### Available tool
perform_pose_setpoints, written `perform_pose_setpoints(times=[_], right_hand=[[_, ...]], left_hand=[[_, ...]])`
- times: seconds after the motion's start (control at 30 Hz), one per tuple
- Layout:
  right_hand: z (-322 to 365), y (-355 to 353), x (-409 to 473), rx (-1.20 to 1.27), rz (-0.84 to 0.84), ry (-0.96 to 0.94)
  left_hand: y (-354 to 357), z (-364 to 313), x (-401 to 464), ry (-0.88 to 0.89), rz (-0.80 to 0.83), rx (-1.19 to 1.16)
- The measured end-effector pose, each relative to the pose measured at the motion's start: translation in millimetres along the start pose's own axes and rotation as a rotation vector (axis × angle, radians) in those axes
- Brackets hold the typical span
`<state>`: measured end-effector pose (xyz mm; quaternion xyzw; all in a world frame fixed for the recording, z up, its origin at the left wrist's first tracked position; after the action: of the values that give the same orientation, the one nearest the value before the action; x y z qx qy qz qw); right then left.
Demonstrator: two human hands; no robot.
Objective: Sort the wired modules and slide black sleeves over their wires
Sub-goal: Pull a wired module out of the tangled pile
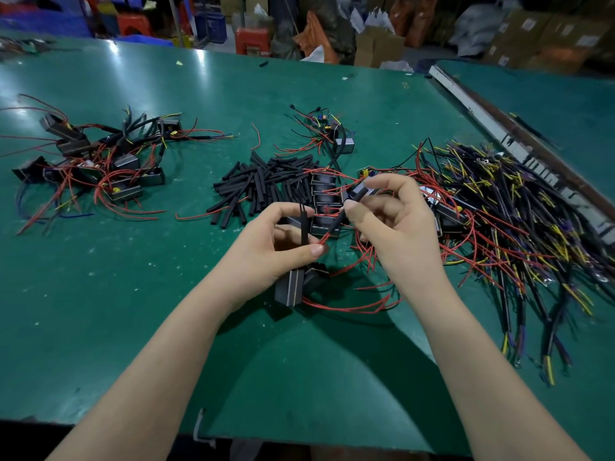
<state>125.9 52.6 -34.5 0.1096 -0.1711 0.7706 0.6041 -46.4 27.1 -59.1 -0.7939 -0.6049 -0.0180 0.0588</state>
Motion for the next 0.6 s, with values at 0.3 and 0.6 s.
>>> perform_pose_setpoints(times=[0.3,0.6], right_hand=[[-4,8,-3,-0.071,0.086,-0.029],[-1,7,-2,-0.080,0.095,-0.039]], left_hand=[[-2,-3,-2,0.010,0.005,-0.013],[5,-10,-3,0.109,-0.033,-0.044]])
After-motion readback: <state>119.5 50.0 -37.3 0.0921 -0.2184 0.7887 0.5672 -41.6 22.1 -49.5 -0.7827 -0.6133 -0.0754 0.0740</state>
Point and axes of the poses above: each hand's wrist, its own x-axis towards the middle knuckle, its own y-axis out of the palm, z = x × y, the point moved 2 cm from there along x, towards the middle knuckle, and after that the axes turned 9 degrees about z, right-handed, at the moved point
